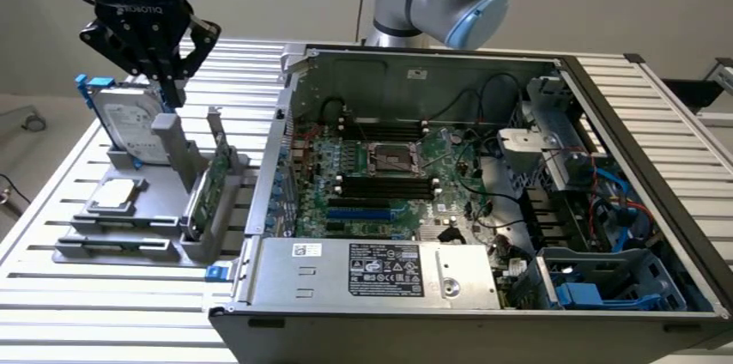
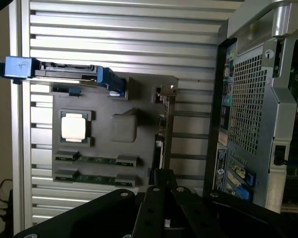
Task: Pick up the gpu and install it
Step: 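Pick up the gpu and move the gpu toward the slot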
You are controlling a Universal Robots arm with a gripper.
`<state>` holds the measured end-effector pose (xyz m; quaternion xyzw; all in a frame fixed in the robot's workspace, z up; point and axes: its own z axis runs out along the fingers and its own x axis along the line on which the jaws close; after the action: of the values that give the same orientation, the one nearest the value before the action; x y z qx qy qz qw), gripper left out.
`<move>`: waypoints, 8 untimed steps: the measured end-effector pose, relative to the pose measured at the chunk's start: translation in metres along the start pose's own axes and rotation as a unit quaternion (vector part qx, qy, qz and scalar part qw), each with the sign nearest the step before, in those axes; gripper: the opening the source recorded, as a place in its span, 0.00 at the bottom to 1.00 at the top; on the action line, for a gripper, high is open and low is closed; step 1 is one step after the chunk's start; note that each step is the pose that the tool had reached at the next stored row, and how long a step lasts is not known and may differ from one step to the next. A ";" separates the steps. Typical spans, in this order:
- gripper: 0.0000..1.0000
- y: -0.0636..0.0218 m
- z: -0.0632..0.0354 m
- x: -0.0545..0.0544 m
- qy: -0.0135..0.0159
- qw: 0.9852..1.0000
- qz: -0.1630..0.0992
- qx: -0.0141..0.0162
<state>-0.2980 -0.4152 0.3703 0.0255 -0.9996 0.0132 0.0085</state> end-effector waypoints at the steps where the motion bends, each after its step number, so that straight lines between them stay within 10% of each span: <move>1: 0.11 0.0000 0.0000 0.000 0.000 1.000 0.000 0.000; 8: 0.24 0.0000 0.0000 0.000 0.000 1.000 0.000 0.000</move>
<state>-0.2980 -0.4152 0.3703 0.0255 -0.9996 0.0132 0.0085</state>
